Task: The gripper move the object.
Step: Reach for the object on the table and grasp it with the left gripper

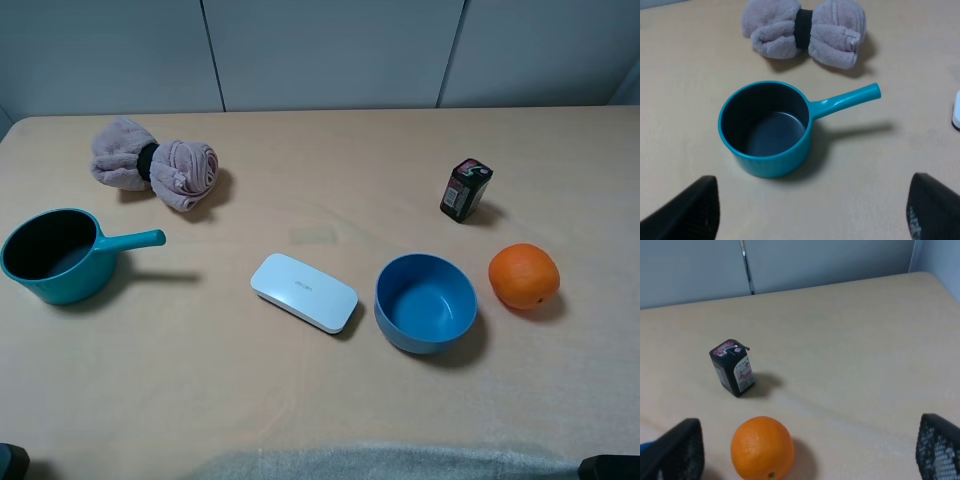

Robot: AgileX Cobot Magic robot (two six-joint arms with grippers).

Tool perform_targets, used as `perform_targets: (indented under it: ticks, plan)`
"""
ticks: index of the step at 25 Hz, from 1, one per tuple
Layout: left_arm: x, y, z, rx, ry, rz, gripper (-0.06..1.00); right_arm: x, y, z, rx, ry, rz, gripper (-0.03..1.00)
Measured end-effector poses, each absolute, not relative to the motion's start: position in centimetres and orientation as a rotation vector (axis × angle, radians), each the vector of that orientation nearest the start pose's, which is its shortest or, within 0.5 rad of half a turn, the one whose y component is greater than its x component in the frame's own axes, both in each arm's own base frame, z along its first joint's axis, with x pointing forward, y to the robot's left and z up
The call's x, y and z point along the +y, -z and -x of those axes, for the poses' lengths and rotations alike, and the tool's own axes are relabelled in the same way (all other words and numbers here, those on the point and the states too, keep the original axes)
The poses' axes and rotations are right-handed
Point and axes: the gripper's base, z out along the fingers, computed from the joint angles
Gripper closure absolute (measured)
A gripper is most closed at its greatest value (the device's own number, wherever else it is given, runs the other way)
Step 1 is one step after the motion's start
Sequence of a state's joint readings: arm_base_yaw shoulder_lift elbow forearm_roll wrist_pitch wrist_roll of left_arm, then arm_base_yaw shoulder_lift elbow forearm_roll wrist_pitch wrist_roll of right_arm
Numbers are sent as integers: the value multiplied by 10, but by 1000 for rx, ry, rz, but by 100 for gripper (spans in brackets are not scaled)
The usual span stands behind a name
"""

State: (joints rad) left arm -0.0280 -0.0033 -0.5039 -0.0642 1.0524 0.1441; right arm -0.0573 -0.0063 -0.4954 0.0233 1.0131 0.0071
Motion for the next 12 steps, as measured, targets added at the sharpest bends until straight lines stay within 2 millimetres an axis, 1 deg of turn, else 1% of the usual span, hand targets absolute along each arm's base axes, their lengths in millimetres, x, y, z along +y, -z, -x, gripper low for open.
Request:
perform_targets:
  ticks: [12]
  plan:
    - [-5, -279, 6, 2019, 3, -177, 18, 2, -280, 3, 1994, 5, -64, 30]
